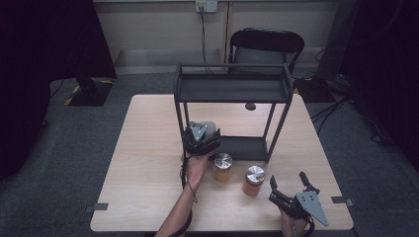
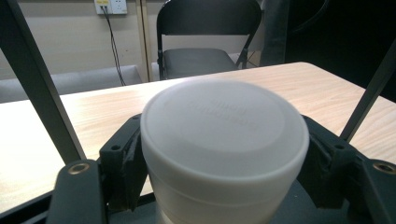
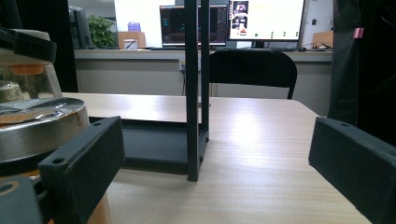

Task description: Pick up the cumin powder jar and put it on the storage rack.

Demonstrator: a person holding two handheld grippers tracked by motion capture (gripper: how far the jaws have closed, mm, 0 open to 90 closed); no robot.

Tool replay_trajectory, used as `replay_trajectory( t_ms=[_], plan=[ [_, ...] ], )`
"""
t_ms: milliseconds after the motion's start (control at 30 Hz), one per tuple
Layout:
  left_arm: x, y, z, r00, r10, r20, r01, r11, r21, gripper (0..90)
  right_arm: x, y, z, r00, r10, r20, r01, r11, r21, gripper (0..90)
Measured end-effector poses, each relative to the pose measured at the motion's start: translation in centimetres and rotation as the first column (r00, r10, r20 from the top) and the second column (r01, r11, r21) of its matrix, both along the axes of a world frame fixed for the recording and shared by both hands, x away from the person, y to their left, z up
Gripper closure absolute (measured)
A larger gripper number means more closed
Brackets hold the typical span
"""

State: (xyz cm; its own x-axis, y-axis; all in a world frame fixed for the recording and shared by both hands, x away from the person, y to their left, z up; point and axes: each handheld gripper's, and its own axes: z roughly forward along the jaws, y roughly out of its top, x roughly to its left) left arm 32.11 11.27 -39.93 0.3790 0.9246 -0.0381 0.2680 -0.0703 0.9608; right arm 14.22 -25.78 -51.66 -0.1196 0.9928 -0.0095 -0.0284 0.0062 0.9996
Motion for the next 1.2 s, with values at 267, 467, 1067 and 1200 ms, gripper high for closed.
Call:
replay_trajectory(
  t_ms=[267,467,1067,1200],
  plan=[
    [-0.1,0.0,0.5,0.9997,-0.002,0.024,0.002,1.0,-0.001,27.1,0.0,0.0,0.0,1.0,0.001,0.0,-0.001,1.0,0.0,2.7],
    [-0.1,0.1,1.0,0.9993,-0.005,0.037,0.005,1.0,-0.003,27.6,0.0,0.0,0.0,1.0,0.0,-0.001,0.0,1.0,0.001,2.7],
    [-0.8,0.3,1.5,0.9959,-0.018,0.089,0.018,0.9998,0.003,29.1,0.0,0.0,0.0,1.0,-0.001,-0.002,0.001,1.0,0.001,2.7],
    [-0.9,0.4,1.4,0.9951,-0.02,0.097,0.019,0.9998,0.003,29.3,0.0,0.0,0.0,1.0,-0.001,-0.001,0.001,1.0,0.0,2.7]
  ],
)
